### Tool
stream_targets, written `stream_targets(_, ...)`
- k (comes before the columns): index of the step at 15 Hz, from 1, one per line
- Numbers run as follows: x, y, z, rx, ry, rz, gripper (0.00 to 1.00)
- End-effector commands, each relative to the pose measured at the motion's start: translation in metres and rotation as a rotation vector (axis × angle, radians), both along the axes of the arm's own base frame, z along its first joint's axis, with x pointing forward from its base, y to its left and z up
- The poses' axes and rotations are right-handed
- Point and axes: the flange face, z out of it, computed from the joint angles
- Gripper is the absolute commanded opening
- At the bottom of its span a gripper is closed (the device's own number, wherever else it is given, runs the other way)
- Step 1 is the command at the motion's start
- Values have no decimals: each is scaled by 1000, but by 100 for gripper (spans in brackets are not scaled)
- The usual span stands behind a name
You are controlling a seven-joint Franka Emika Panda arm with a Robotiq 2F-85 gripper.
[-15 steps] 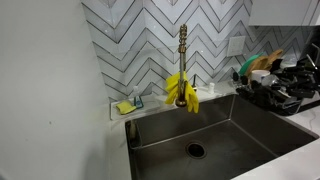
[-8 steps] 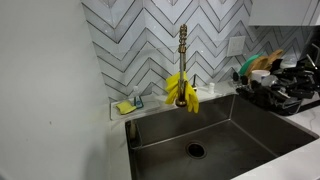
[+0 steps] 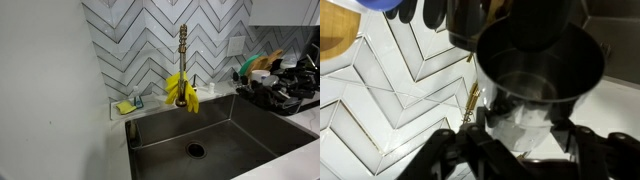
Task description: Put the silver cup on the dishrack
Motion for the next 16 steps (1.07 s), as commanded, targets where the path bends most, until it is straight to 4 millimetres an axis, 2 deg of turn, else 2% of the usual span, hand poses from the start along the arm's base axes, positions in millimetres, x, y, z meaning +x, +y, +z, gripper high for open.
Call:
stream_targets(1, 4, -14, -13, -31, -2, -51, 40)
stream_targets(16, 0, -17, -22, -57, 64, -112, 40)
